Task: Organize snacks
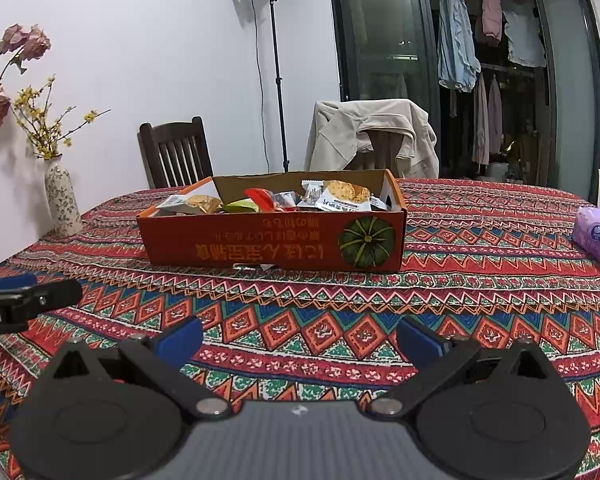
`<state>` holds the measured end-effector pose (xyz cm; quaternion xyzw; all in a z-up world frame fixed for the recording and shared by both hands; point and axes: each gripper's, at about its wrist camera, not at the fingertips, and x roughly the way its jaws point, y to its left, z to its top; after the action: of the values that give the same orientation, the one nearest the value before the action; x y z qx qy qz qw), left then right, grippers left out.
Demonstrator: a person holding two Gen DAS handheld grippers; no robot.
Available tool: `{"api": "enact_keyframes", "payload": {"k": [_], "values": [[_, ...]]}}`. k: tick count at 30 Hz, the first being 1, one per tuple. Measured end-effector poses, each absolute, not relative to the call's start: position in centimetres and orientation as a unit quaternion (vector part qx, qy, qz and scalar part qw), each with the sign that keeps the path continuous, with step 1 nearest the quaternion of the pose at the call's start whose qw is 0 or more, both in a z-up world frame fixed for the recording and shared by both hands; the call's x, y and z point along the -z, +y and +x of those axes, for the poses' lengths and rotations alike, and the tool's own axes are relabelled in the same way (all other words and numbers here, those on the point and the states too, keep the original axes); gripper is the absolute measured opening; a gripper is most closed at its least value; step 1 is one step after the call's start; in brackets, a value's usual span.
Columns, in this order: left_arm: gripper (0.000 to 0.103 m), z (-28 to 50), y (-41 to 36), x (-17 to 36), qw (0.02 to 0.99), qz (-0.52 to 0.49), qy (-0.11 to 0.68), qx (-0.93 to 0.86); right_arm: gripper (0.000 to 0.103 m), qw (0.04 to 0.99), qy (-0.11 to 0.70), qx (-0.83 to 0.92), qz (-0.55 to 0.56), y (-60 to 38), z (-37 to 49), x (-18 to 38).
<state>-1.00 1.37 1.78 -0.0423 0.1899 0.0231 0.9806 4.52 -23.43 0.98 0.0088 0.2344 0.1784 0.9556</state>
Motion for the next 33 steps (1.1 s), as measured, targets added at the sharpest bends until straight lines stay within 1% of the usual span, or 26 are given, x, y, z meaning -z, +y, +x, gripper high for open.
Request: {"api": "enact_keyframes", "payload": {"k": [33], "values": [[0.103, -1.22, 1.26, -1.27, 0.981, -0.045, 0.188, -0.016, 0.103, 0.956, 0.235, -0.178, 0.007, -23.30, 4.50, -1.04]]}}
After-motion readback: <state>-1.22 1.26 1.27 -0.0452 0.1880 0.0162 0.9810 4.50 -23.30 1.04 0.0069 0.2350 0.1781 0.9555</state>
